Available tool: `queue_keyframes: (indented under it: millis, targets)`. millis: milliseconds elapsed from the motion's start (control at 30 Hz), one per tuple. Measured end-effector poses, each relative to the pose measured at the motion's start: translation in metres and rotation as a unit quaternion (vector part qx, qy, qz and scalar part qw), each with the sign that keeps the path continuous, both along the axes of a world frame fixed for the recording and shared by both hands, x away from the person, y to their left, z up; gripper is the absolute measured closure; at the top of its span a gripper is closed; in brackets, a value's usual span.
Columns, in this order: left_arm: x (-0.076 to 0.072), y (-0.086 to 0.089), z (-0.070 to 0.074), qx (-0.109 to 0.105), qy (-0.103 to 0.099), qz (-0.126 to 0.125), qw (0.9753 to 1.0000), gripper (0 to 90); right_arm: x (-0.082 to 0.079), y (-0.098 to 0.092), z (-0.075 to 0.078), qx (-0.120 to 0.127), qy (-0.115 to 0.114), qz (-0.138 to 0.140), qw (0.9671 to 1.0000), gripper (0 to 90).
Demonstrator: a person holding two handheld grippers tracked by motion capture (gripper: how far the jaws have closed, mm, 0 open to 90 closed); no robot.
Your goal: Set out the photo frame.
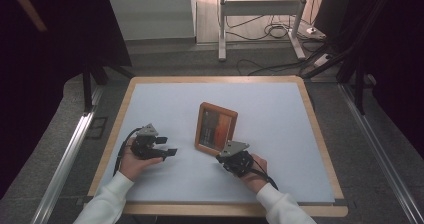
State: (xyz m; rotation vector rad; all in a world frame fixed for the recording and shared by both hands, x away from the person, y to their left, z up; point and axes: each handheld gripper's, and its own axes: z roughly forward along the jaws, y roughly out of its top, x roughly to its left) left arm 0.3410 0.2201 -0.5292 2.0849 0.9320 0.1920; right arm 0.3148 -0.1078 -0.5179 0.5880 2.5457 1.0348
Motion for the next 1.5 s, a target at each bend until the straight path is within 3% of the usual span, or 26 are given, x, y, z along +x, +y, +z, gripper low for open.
queue_keyframes:
  millis: [333,733,1167,1500]
  targets:
    - [0.0,0.0,-0.001,0.001,0.001,0.0,1.0,30.1,0.007,0.002,-0.008,-0.009,0.006,-0.006,0.9999,89.9]
    - [0.001,0.0,-0.002,0.002,0.003,-0.001,1.0,30.1,0.014,-0.009,-0.008,-0.001,0.015,-0.016,0.9998,90.0]
    - [0.001,0.0,-0.002,0.0,0.003,0.0,1.0,30.0,0.017,-0.017,-0.007,-0.002,0.012,-0.026,0.9996,90.0]
    - [0.001,0.0,-0.002,0.001,0.004,-0.001,1.0,29.9,0.016,-0.019,-0.006,0.01,0.004,-0.024,0.9996,90.0]
